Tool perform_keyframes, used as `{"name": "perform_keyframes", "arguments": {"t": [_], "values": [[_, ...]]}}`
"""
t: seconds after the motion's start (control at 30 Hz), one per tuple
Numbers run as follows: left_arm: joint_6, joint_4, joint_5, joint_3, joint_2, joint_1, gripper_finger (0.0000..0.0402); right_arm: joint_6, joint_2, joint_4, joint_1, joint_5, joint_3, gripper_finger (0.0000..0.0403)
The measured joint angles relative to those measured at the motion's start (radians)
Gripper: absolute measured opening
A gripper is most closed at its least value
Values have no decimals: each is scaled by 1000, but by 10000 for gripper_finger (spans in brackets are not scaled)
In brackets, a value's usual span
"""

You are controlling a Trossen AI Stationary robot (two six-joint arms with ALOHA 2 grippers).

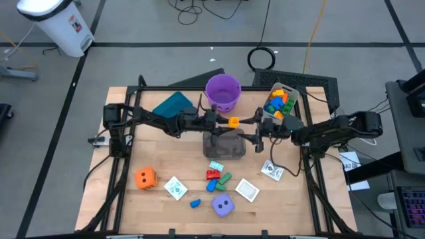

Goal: Pick & Place Toys
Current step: Put the yellow game piece into the white bin

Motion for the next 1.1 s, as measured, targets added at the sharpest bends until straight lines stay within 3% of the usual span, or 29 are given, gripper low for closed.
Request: {"name": "perform_keyframes", "arguments": {"t": [0.17,0.33,0.6,0.93,1.1], "values": [[-15,-4,24,4,3,-3,117,21,1,2,0,2,0,306],[-8,-12,63,4,5,-17,126,-2,1,2,-1,128,2,322],[13,-8,55,13,5,-31,117,45,7,1,6,89,10,318],[7,-8,57,16,4,-32,120,56,125,-6,19,84,84,316],[-1,-13,52,16,4,-32,121,54,122,-5,19,81,85,287]]}}
